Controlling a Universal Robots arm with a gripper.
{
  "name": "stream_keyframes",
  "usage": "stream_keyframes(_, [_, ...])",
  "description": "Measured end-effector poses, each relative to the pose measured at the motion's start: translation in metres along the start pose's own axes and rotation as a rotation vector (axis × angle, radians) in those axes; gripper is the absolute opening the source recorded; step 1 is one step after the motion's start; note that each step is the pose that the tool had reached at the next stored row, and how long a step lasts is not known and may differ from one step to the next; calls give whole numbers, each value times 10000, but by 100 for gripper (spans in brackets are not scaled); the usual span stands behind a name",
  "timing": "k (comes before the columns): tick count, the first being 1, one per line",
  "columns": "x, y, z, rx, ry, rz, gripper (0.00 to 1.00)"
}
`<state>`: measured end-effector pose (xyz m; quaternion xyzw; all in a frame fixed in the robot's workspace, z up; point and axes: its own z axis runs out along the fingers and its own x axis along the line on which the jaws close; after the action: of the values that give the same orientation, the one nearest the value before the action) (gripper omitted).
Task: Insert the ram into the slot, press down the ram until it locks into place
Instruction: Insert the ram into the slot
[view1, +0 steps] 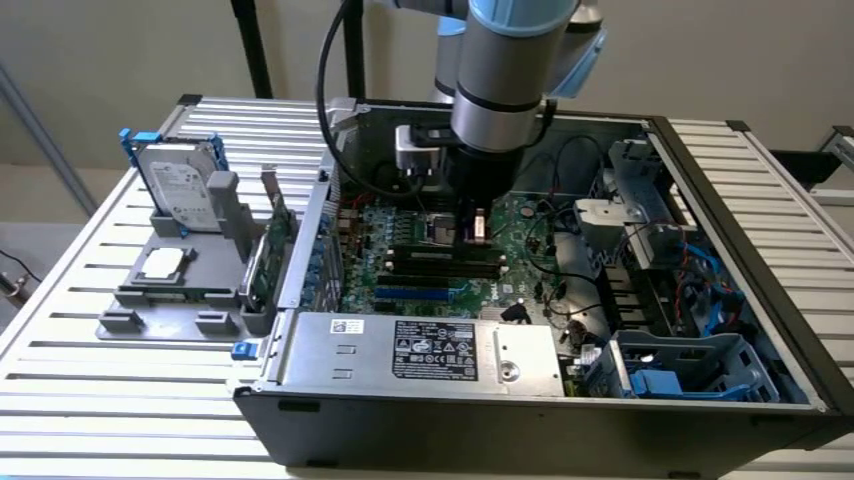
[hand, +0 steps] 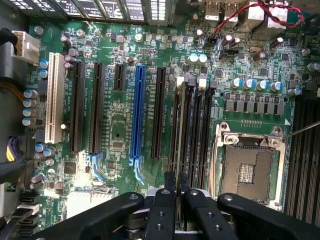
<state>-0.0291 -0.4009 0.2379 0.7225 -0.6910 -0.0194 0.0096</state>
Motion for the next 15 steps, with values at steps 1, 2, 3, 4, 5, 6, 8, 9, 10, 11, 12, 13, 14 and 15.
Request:
stream_keyframes(1, [0, -8, 2, -1, 0, 8, 13])
stream_keyframes(2, [0, -13, 6, 1, -3, 10, 13])
stream_keyframes(3, [1, -13, 8, -1, -1, 13, 13])
stream_keyframes(4, [1, -13, 9, -1, 1, 15, 13])
stream_keyframes(5, [1, -13, 12, -1, 1, 17, 13])
stream_keyframes(6, [1, -14, 16, 0, 0, 21, 13])
stream_keyframes(8, [0, -14, 26, -1, 1, 28, 13])
stream_keyframes(9, [1, -14, 30, -1, 2, 35, 13])
stream_keyframes(10, [1, -14, 33, -1, 4, 42, 13])
stream_keyframes(11, [1, -14, 35, -1, 6, 50, 13])
stream_keyframes(12, [1, -12, 36, -2, 6, 57, 13])
stream_keyframes(13, [1, -10, 38, -1, 5, 61, 13])
stream_keyframes(14, [1, -8, 40, -1, 4, 62, 13])
stream_keyframes(15, [1, -6, 42, 0, 5, 62, 13])
